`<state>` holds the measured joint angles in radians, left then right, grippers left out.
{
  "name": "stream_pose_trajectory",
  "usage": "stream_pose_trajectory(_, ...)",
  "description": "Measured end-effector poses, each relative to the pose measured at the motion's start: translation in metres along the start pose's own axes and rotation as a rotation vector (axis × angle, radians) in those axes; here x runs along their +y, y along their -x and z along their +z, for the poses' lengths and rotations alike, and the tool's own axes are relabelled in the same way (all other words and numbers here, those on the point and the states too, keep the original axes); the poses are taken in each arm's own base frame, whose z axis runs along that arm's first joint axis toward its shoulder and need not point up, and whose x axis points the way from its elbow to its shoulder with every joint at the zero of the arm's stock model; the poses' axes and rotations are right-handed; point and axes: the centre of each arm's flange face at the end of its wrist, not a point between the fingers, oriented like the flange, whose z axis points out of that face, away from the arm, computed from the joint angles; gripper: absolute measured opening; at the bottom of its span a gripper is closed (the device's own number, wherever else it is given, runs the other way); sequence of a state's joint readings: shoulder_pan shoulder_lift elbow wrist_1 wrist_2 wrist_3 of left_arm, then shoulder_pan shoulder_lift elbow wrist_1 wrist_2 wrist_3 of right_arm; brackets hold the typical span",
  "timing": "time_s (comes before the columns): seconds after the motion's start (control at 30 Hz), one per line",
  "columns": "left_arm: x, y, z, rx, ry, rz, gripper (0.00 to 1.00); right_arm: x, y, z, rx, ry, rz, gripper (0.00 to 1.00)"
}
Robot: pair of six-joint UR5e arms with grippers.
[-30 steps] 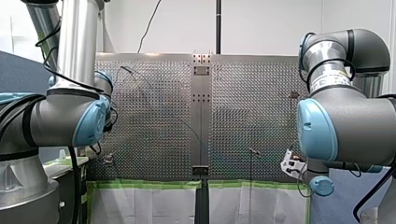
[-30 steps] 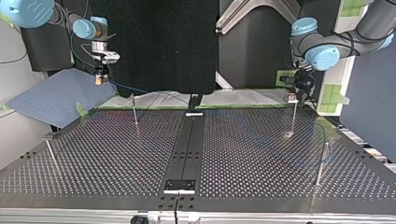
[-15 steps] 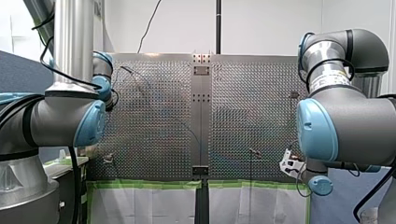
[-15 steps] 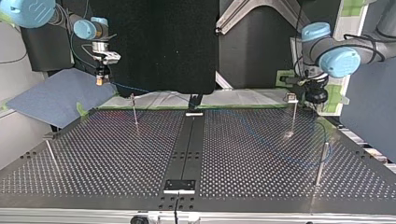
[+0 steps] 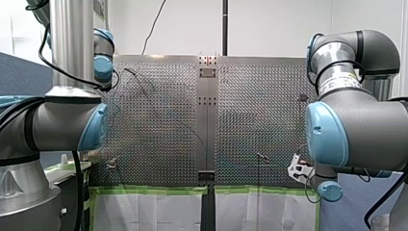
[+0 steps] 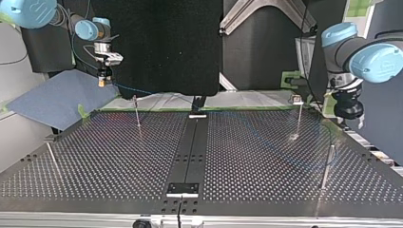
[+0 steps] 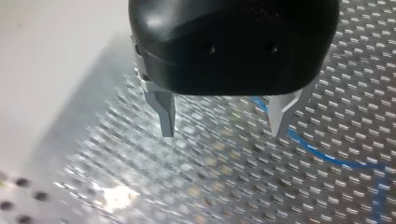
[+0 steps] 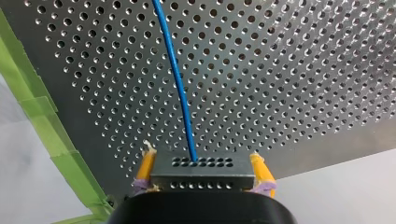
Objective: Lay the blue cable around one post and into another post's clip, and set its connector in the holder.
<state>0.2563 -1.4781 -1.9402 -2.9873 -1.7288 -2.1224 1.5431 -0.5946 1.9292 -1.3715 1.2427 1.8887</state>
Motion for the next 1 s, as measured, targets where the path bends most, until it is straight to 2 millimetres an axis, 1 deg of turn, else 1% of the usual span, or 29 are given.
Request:
stream_pose_trajectory(0.13, -0.013, 0.031, -0.009, -0.047, -0.004, 0.004, 0.99, 0.000, 0.000, 0.000, 0.001, -0.001, 0.000, 0.00)
stream_pose_trajectory(0.23, -0.022, 0.049, -0.016, -0.075, -0.008, 0.007, 0.99, -0.001, 0.000, 0.001, 0.000, -0.003, 0.000, 0.00)
stream_pose_trajectory(0.4, -0.036, 0.077, -0.030, -0.111, -0.025, 0.018, 0.99, -0.003, 0.001, 0.001, -0.001, -0.007, -0.001, 0.00)
stream_pose_trajectory(0.63, -0.061, 0.117, -0.056, -0.146, -0.090, 0.035, 0.99, -0.006, 0.001, 0.004, -0.002, -0.012, -0.002, 0.00)
stream_pose_trajectory(0.73, -0.072, 0.129, -0.066, -0.148, -0.125, 0.049, 0.99, -0.006, 0.001, 0.004, -0.003, -0.013, -0.002, 0.00)
stream_pose_trajectory(0.83, -0.082, 0.136, -0.073, -0.137, -0.156, 0.058, 0.99, -0.007, 0.001, 0.004, -0.004, -0.014, -0.003, 0.00)
stream_pose_trajectory(1.0, -0.096, 0.141, -0.075, -0.100, -0.198, 0.069, 0.99, -0.007, 0.001, 0.004, -0.006, -0.015, -0.006, 0.00)
